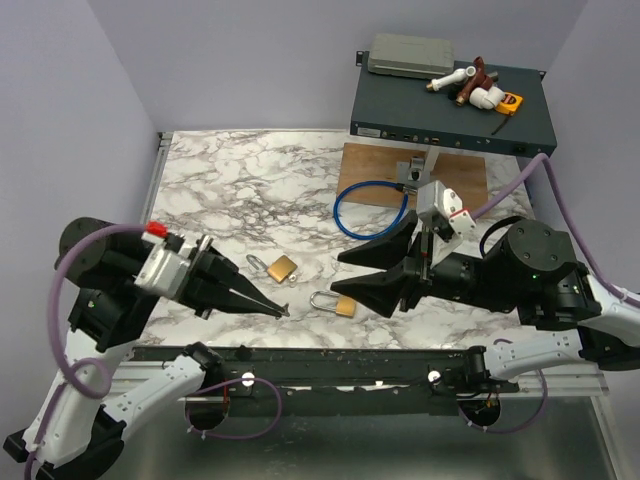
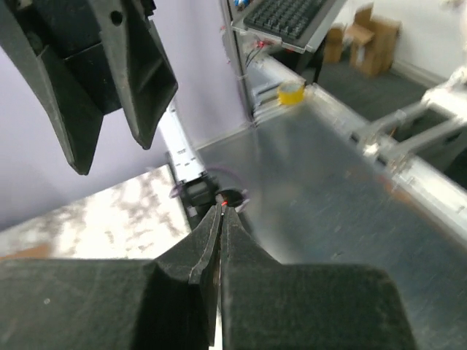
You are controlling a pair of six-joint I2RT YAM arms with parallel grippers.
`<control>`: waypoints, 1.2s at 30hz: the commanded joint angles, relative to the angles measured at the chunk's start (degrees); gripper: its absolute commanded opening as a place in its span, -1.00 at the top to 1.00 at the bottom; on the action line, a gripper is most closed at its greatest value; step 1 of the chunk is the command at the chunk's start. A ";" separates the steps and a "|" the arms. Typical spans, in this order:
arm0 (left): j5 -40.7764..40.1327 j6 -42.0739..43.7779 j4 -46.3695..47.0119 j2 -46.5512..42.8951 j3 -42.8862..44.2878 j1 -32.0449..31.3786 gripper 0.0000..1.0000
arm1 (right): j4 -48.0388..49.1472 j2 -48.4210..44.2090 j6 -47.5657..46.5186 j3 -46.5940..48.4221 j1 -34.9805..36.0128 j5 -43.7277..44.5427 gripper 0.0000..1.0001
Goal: Unlock with the key
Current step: Adjust the key.
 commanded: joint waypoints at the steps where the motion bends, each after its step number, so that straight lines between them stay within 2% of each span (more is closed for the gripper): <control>1: 5.41 36.25 -27.91 3.44 14.02 -0.27 1.00 | 7.08 1.33 4.44 -1.24 0.03 1.55 0.00; 3: 3.59 48.73 -39.48 6.65 20.46 -0.37 1.00 | 9.00 1.73 5.71 -2.01 0.03 4.23 -0.04; 4: 2.49 52.45 -42.24 7.73 22.70 -0.55 1.00 | 10.25 1.53 5.96 -2.91 -0.01 5.27 -0.06; 7: -1.97 60.79 -43.16 8.52 23.01 -1.40 1.00 | 13.41 2.36 7.08 -3.38 -0.43 10.79 -0.08; 9: -5.11 70.32 -48.31 9.58 24.42 -2.05 1.00 | 13.82 3.66 7.90 -1.95 -1.54 22.36 -0.09; 11: -9.29 86.94 -60.12 11.83 28.15 -3.84 1.00 | 13.34 5.02 8.51 -0.25 -4.15 28.35 -0.09; 12: -13.42 98.51 -69.09 12.89 29.65 -5.81 1.00 | 13.30 5.25 9.71 0.32 -6.14 26.77 -0.09; 14: -20.33 112.91 -78.38 13.54 29.89 -9.35 1.00 | 13.13 5.94 12.91 1.64 -12.93 19.00 -0.08; 16: -25.15 121.55 -79.42 10.90 25.44 -11.80 1.00 | 11.43 7.84 16.42 3.73 -20.60 8.85 -0.11; 18: -27.05 122.50 -73.77 7.41 19.34 -13.30 1.00 | 7.20 11.59 21.81 7.75 -32.29 -8.18 -0.16; 20: -29.01 128.77 -72.68 4.80 15.13 -13.88 1.00 | 8.59 14.10 27.69 7.59 -43.98 -27.80 -0.27; 22: -30.56 135.05 -71.76 1.82 10.44 -13.90 1.00 | 15.71 15.67 35.23 3.31 -52.76 -48.67 -0.46; 23: -31.16 138.30 -70.51 0.09 7.39 -13.96 1.00 | 23.05 15.70 40.04 -0.26 -55.03 -57.24 -0.48; 25: -31.31 143.09 -67.49 -4.16 1.77 -13.90 1.00 | 38.99 14.56 46.10 -9.07 -56.80 -68.38 -0.48; 29: -28.67 149.51 -65.91 -8.10 -3.59 -14.01 1.00 | 49.88 11.24 47.86 -19.18 -56.79 -75.72 -0.45; 33: -26.24 153.71 -63.60 -10.67 -7.80 -14.00 1.00 | 58.13 8.82 50.23 -24.65 -54.94 -79.79 -0.46; 35: -25.21 157.33 -61.48 -11.84 -10.92 -13.99 1.00 | 54.03 9.40 46.70 -23.93 -51.92 -80.80 -0.46; 36: -24.54 159.18 -60.12 -12.33 -12.63 -13.99 1.00 | 48.15 10.15 42.38 -22.70 -50.22 -80.73 -0.46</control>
